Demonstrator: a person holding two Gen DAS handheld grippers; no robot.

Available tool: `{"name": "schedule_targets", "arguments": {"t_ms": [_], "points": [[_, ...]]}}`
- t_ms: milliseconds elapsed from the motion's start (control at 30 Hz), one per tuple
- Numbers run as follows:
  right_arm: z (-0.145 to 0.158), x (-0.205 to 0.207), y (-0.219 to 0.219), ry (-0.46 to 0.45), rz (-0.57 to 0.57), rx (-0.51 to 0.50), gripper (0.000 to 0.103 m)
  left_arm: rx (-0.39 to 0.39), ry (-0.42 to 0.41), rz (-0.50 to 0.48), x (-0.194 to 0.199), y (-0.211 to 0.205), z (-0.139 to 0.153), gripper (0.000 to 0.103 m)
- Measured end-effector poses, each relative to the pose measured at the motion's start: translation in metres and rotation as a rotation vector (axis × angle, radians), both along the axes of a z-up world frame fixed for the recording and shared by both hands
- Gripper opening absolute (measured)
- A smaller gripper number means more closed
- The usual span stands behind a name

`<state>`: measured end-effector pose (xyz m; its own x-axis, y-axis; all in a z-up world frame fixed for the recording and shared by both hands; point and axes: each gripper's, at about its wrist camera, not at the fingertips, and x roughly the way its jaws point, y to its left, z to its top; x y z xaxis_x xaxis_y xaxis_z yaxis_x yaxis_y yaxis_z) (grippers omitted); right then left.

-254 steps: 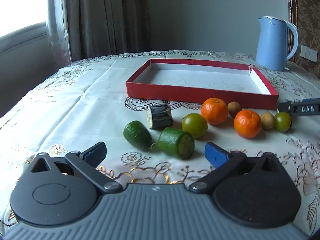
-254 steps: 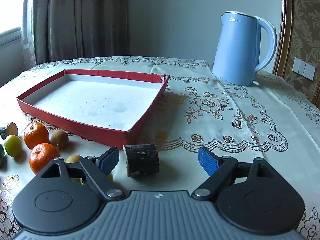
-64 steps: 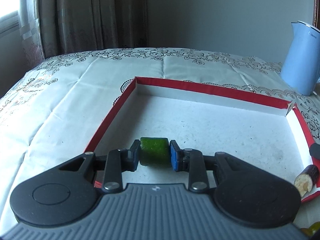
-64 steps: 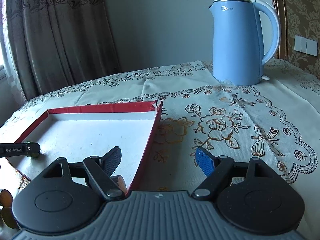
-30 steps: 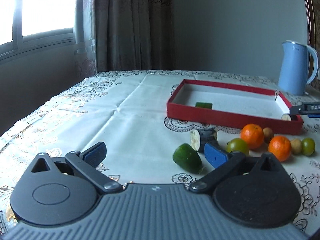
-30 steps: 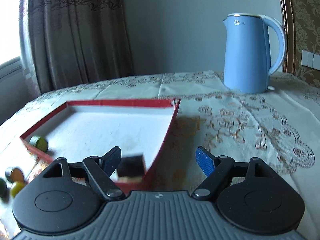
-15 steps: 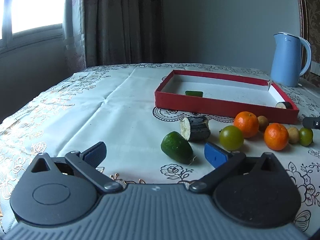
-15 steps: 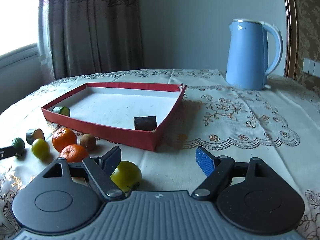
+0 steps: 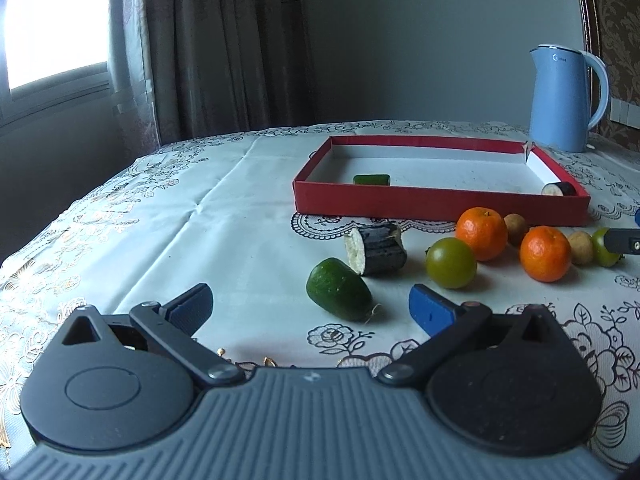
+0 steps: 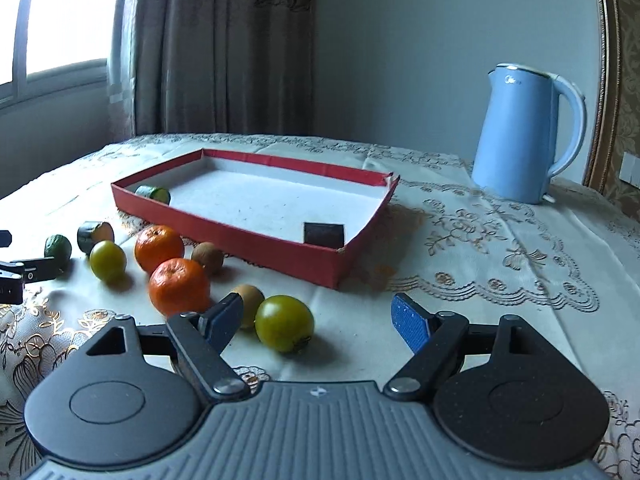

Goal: Organize fruits
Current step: 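Reach right tool to green tomato and close on it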

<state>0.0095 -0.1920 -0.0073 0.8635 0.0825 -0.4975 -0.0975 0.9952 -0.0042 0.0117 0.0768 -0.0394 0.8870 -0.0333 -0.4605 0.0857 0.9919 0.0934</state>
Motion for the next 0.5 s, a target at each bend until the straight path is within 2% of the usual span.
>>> {"name": "schedule_targets", "arguments": {"t_ms": [100, 367, 433, 500], "points": [[-0.004, 0.005, 0.004, 0.027, 0.023, -0.011, 0.056, -0.003, -0.001, -0.001, 0.0, 0.001, 0.0, 0.103], [-0.006, 0.009, 0.006, 0.067, 0.058, -0.005, 0.052, -0.01, 0.002, -0.005, 0.0, 0.002, 0.0, 0.103], [-0.01, 0.014, 0.007, 0.111, 0.084, 0.006, 0.048, -0.008, 0.004, -0.005, 0.0, 0.002, 0.0, 0.103], [-0.01, 0.014, 0.005, 0.101, 0.078, 0.024, 0.041, -0.009, 0.001, -0.003, 0.0, 0.002, 0.0, 0.103]]}}
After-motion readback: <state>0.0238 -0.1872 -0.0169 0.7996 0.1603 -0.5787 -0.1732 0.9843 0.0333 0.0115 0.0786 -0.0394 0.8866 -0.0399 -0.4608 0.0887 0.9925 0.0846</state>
